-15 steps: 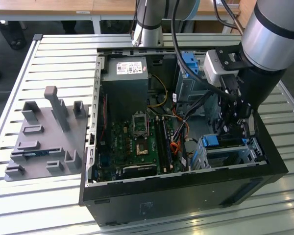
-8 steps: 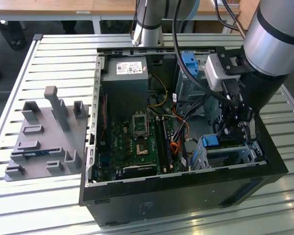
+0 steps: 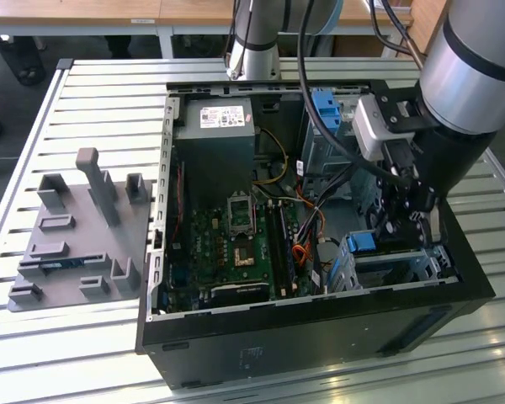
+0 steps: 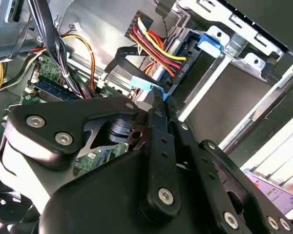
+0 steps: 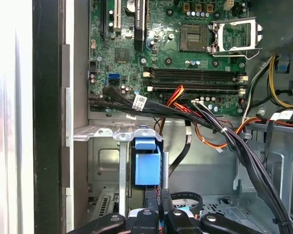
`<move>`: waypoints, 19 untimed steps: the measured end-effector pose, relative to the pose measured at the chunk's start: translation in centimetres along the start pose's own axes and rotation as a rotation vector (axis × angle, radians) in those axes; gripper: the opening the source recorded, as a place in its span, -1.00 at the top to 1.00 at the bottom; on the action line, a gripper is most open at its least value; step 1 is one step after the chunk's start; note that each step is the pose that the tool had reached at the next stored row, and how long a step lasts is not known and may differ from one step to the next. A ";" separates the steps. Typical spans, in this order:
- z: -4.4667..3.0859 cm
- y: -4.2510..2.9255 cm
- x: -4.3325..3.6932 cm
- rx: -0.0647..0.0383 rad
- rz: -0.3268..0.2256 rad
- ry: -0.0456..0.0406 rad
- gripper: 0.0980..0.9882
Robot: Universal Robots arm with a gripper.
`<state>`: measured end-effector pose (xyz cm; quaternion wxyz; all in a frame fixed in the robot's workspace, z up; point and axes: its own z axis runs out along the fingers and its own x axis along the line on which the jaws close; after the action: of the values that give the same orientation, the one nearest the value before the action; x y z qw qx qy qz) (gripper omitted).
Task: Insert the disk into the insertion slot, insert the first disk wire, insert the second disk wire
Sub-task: 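Insert the second disk wire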
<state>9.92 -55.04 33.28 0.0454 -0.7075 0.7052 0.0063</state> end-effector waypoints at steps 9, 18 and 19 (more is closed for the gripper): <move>0.10 -0.18 0.07 0.000 0.000 0.0001 0.89; 0.48 -0.23 0.11 0.000 0.001 0.0001 0.89; 0.52 -0.23 0.12 0.000 0.001 0.0001 0.89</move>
<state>10.18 -55.12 32.77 0.0454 -0.7072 0.7055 0.0063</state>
